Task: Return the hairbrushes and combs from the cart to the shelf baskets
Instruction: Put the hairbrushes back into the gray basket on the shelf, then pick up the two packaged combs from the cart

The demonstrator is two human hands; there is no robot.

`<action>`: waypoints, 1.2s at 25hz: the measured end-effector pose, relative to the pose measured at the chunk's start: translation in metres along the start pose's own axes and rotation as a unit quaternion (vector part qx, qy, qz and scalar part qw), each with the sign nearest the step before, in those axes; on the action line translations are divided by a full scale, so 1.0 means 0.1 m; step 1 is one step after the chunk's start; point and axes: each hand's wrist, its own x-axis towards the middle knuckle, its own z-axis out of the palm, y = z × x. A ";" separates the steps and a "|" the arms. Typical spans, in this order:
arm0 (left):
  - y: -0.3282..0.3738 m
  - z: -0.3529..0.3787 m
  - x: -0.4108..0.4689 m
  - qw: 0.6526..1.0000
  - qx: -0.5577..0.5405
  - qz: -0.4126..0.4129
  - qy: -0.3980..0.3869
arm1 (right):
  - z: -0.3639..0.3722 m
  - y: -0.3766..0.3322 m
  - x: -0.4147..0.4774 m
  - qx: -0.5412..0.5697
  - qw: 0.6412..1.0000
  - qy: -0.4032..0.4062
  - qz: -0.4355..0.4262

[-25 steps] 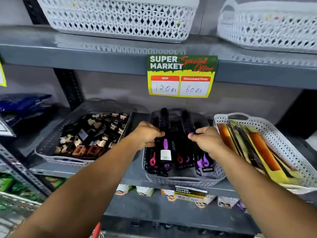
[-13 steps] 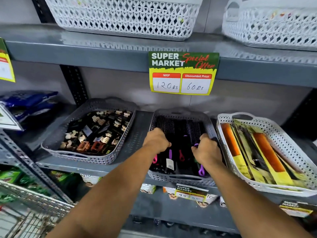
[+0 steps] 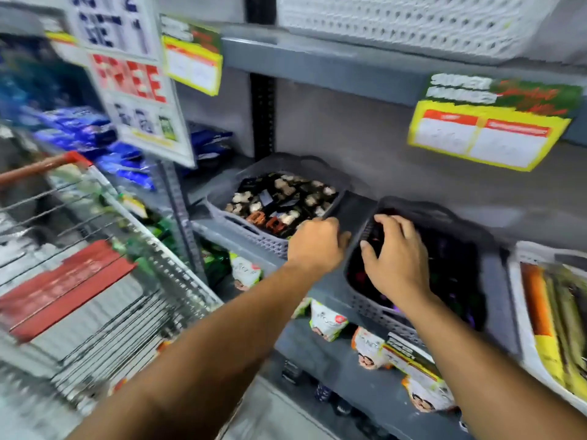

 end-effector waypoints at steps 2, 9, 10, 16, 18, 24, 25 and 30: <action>-0.49 -0.15 -0.24 0.997 0.015 -0.035 0.061 | 0.22 -0.42 -0.05 0.059 0.995 -0.035 -0.070; -2.44 -0.54 -1.76 0.914 0.022 -0.368 0.169 | 1.27 -1.93 -0.81 0.149 0.923 -0.270 -0.229; -2.66 -0.54 -1.95 0.900 0.010 -0.403 0.166 | 1.44 -2.10 -0.93 0.149 0.910 -0.305 -0.240; -3.28 -0.23 -2.52 0.790 -0.171 -0.566 0.162 | 2.35 -2.54 -1.35 0.085 0.844 -0.502 -0.167; -3.36 -0.05 -2.54 0.735 -0.262 -0.604 0.159 | 2.58 -2.53 -1.40 0.060 0.831 -0.538 -0.129; -3.84 0.55 -2.35 0.598 -0.359 -0.704 0.134 | 3.48 -2.47 -1.41 0.000 0.790 -0.611 -0.054; -3.90 0.63 -2.32 0.585 -0.357 -0.715 0.134 | 3.62 -2.43 -1.42 -0.004 0.789 -0.613 -0.043; -4.26 1.10 -2.26 0.532 -0.297 -0.789 0.078 | 4.28 -2.23 -1.60 -0.044 0.768 -0.639 0.017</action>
